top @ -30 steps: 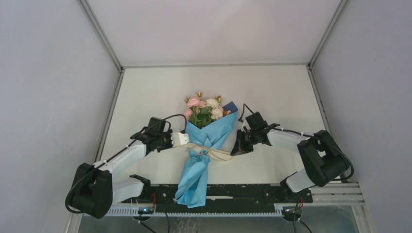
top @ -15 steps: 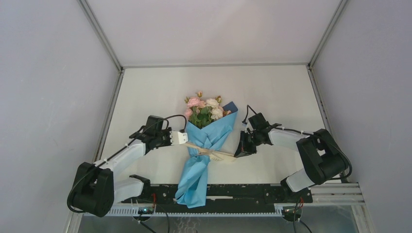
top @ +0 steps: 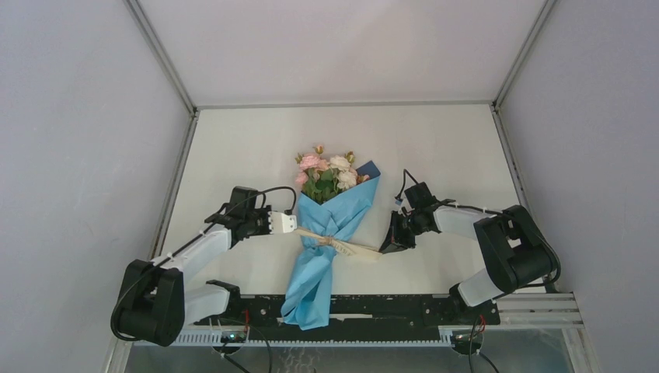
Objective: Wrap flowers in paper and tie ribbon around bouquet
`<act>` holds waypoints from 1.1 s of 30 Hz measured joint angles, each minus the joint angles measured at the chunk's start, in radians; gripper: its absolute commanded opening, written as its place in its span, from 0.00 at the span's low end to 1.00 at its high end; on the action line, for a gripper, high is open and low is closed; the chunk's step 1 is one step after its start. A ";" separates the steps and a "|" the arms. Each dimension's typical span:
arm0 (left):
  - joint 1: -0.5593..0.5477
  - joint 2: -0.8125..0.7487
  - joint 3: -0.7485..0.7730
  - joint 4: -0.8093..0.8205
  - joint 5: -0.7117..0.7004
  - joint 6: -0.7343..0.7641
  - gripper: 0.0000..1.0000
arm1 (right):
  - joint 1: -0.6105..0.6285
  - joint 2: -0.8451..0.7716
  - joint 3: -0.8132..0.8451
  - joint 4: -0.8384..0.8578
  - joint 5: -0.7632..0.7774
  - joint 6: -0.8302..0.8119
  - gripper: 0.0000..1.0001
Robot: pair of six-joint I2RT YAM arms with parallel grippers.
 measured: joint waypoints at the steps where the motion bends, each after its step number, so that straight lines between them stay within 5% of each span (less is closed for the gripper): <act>1: 0.004 0.000 -0.004 0.000 0.000 0.004 0.00 | 0.000 0.002 0.000 0.000 -0.002 0.000 0.00; 16: 0.033 -0.002 -0.010 -0.010 0.004 0.031 0.02 | -0.019 0.017 -0.001 0.011 -0.030 0.003 0.00; 19: 0.035 -0.024 -0.008 -0.070 0.037 0.034 0.63 | -0.010 0.019 0.002 0.018 -0.033 0.004 0.00; 22: 0.034 -0.068 0.013 -0.176 0.110 0.033 0.78 | 0.021 0.019 0.018 0.025 -0.022 0.004 0.00; 25: 0.032 -0.092 0.084 -0.291 0.184 0.030 0.77 | 0.053 0.019 0.046 0.037 -0.018 0.004 0.00; 29: -0.028 -0.097 0.255 -0.424 0.300 -0.066 0.50 | 0.076 0.019 0.066 0.067 -0.017 0.004 0.00; 33: -0.232 -0.083 0.351 -0.322 0.331 -0.436 0.61 | 0.079 0.019 0.066 0.080 -0.016 0.007 0.00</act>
